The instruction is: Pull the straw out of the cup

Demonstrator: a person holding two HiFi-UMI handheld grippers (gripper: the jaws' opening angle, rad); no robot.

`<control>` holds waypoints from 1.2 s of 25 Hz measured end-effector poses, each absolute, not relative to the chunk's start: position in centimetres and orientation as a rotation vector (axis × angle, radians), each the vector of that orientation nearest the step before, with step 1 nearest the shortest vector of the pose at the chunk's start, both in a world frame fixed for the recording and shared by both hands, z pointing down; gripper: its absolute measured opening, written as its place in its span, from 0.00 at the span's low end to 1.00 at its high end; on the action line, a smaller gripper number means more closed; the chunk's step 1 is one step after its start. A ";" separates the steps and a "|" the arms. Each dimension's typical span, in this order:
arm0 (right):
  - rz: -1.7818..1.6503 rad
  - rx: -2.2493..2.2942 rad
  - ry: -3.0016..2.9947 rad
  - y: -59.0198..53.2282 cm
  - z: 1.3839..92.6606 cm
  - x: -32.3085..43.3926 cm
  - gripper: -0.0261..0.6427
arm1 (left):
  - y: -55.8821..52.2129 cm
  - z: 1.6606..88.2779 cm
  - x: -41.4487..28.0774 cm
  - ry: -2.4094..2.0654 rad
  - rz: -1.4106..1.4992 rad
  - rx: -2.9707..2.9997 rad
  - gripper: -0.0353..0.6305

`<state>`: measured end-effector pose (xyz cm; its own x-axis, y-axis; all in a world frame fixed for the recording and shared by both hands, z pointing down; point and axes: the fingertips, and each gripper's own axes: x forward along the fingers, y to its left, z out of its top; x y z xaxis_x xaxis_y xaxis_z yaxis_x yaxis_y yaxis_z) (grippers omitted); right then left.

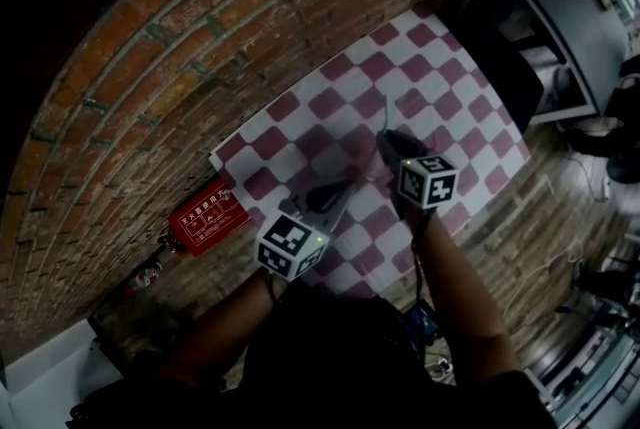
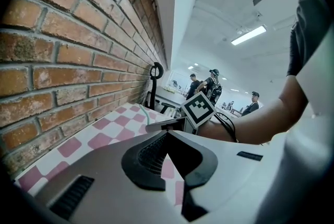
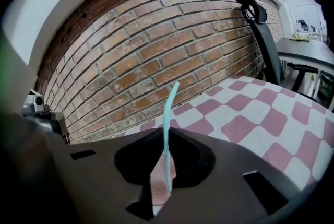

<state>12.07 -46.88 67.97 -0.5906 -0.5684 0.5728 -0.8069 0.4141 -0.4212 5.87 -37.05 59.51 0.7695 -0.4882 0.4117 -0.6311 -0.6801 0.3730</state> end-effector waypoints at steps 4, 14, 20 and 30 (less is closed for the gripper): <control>0.958 1.194 -2.339 -46.7 67.8 12.5 0.09 | -36.8 59.6 5.8 -0.842 0.383 2.459 0.06; 0.902 1.222 -2.421 -45.2 63.4 13.4 0.09 | -35.3 58.0 6.2 -0.852 0.384 2.489 0.06; 0.839 1.252 -2.483 -43.5 59.3 14.3 0.09 | -33.8 56.2 6.5 -0.874 0.384 2.521 0.06; 0.822 1.275 -2.593 -37.7 54.4 15.7 0.09 | -28.9 53.8 6.5 -0.964 0.350 2.523 0.06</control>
<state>15.71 -37.69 54.40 -0.6318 -0.6919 0.3494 -0.7668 0.4922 -0.4120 6.50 -28.88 53.78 0.7284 -0.5756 0.3717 -0.6800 -0.6738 0.2892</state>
